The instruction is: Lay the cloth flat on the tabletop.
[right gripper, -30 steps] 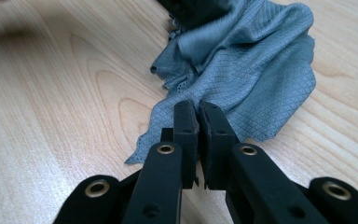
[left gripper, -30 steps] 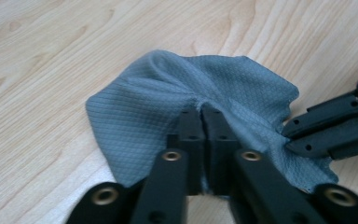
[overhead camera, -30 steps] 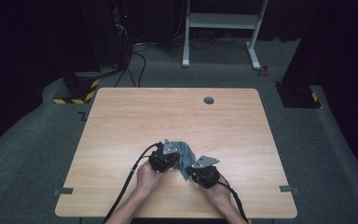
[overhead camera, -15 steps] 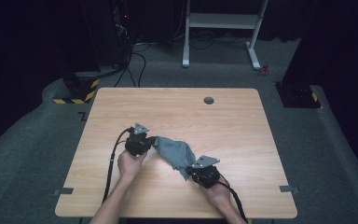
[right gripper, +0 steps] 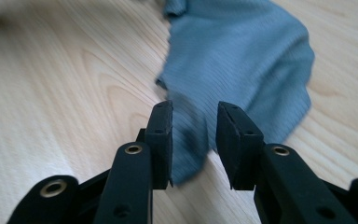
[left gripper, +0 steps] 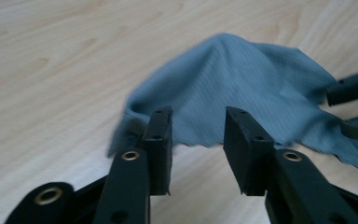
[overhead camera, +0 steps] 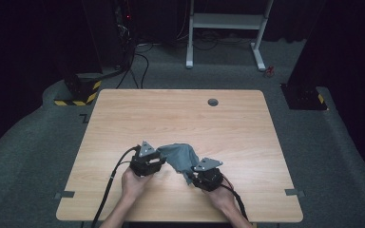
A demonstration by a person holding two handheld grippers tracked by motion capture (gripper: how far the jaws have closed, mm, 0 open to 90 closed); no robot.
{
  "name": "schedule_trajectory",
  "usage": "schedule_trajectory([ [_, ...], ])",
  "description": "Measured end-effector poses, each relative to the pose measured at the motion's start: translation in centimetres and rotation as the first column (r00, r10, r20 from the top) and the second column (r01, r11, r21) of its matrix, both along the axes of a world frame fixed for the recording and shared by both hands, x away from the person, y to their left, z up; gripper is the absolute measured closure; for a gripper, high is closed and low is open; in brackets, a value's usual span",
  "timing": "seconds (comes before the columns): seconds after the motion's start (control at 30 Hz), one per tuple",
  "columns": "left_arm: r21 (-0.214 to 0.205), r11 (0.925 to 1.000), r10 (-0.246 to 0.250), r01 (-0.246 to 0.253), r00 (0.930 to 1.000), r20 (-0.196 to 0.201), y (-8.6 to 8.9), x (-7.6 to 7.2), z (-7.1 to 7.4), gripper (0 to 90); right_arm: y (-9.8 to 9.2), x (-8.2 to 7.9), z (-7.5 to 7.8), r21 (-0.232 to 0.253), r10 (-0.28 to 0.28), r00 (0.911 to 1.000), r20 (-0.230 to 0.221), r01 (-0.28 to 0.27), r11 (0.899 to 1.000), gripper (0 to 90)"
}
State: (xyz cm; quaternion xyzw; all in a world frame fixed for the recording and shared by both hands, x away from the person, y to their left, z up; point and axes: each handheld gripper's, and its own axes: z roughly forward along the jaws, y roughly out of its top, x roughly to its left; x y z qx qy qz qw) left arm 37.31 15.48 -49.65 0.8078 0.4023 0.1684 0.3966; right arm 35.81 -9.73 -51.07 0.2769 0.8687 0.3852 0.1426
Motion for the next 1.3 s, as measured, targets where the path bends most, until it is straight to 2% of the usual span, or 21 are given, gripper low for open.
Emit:
schedule_trajectory([
  [0.07, 0.01, 0.9998, -0.015, 0.015, 0.9998, -0.014, -0.6, -0.5, -0.7, 57.7, 0.4, -0.1, 0.1, -0.005, 0.016, 0.9999, 0.002, -0.016, 1.0, 67.1],
  [0.13, 0.02, 0.9996, -0.019, 0.019, 0.9996, -0.022, -1.0, -0.8, -1.3, 55.2, 1.0, 0.1, 0.0, -0.038, 0.029, 0.9996, -0.003, -0.03, 0.999, 70.3],
  [0.27, 0.042, 0.9987, -0.027, 0.028, 0.9995, -0.015, -1.7, -1.3, -2.0, 50.8, 1.6, 0.8, -0.4, -0.093, 0.038, 0.9993, -0.005, -0.038, 0.995, 87.8],
  [0.3, 0.037, 0.9989, -0.029, 0.03, 0.9995, -0.014, -1.9, -1.4, -2.1, 49.8, 1.6, 1.0, -0.3, -0.096, 0.044, 0.999, -0.003, -0.044, 0.994, 88.9],
  [0.4, 0.042, 0.9984, -0.039, 0.038, 0.9992, 0.004, -2.4, -1.6, -2.2, 47.4, 1.5, 1.3, 0.2, -0.077, 0.044, 0.9989, -0.014, -0.045, 0.996, 89.6],
  [0.47, 0.041, 0.9985, -0.036, 0.036, 0.9992, 0.015, -2.8, -1.7, -2.3, 46.4, 1.3, 1.6, 0.8, -0.046, 0.038, 0.999, -0.022, -0.039, 0.998, 89.4],
  [0.53, 0.045, 0.9985, -0.032, 0.031, 0.9992, 0.026, -3.1, -1.6, -2.3, 45.8, 1.0, 2.0, 1.5, -0.021, 0.033, 0.9991, -0.027, -0.033, 0.999, 89.3],
  [0.6, 0.031, 0.9993, -0.024, 0.023, 0.9993, 0.028, -3.3, -1.5, -2.3, 45.7, 0.9, 2.4, 2.1, 0.002, 0.031, 0.9991, -0.028, -0.031, 1.0, 89.2],
  [0.67, 0.032, 0.9995, -0.008, 0.007, 0.9995, 0.032, -3.5, -1.2, -2.3, 46.8, 0.8, 2.9, 2.7, 0.026, 0.031, 0.9984, -0.048, -0.029, 0.999, 89.0],
  [0.83, 0.016, 0.9995, 0.027, -0.028, 0.9992, 0.028, -3.8, -0.7, -2.3, 47.1, 0.9, 3.6, 2.7, 0.01, 0.041, 0.9957, -0.083, -0.04, 0.999, 88.7],
  [0.97, 0.044, 0.9969, 0.065, -0.066, 0.9977, 0.021, -4.2, -0.1, -2.6, 45.4, 0.9, 3.7, 2.4, 0.004, 0.045, 0.9937, -0.103, -0.044, 0.999, 86.7],
  [1.07, 0.067, 0.9956, 0.065, -0.066, 0.9977, 0.02, -4.3, 0.1, -2.9, 43.4, 0.8, 3.8, 2.4, 0.005, 0.038, 0.9933, -0.109, -0.037, 0.999, 86.2],
  [1.17, 0.058, 0.9959, 0.068, -0.069, 0.9975, 0.017, -4.3, 0.1, -2.9, 41.4, 0.7, 4.0, 2.3, -0.008, 0.039, 0.9932, -0.11, -0.04, 0.999, 88.8],
  [1.3, 0.057, 0.996, 0.067, -0.068, 0.9977, 0.012, -4.1, 0.3, -3.0, 38.2, 0.3, 4.5, 2.5, 0.019, 0.023, 0.9925, -0.12, -0.021, 1.0, 86.2],
])
